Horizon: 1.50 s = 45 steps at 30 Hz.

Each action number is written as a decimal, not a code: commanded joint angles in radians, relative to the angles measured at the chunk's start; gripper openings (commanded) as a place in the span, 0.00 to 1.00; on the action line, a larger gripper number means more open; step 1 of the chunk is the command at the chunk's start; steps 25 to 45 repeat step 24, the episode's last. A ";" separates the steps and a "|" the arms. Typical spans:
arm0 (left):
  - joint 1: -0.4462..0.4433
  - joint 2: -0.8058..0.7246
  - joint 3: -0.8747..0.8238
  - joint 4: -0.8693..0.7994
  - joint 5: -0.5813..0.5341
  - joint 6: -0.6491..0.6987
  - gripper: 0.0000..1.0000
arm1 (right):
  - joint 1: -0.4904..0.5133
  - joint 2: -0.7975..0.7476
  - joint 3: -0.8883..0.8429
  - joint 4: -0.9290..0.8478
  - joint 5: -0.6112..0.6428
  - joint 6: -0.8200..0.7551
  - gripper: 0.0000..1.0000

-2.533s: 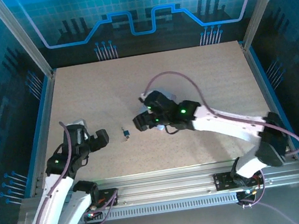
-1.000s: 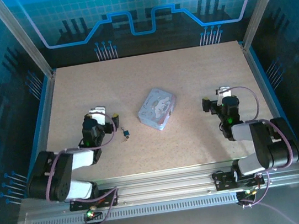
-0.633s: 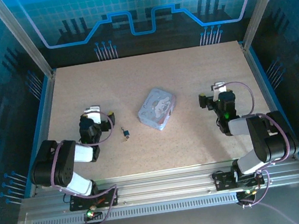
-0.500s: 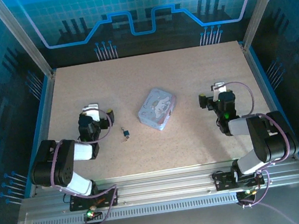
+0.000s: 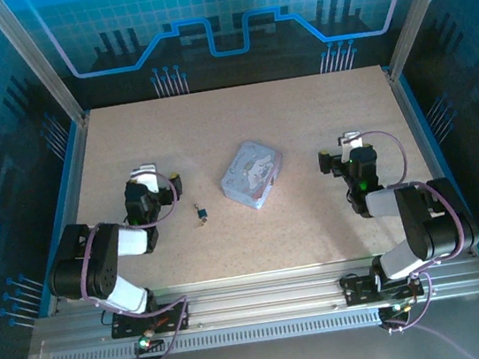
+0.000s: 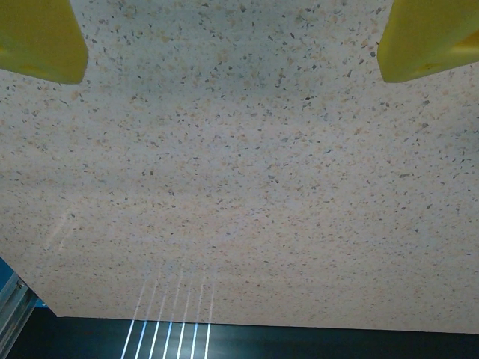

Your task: Unlock the padlock with the key

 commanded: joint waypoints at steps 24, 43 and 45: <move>0.010 0.002 0.019 -0.003 0.020 -0.017 0.99 | 0.021 0.011 0.017 -0.003 0.029 -0.021 1.00; 0.010 0.002 0.019 -0.003 0.020 -0.017 0.99 | 0.021 0.011 0.017 -0.003 0.029 -0.021 1.00; 0.010 0.002 0.019 -0.003 0.020 -0.017 0.99 | 0.021 0.011 0.017 -0.003 0.029 -0.021 1.00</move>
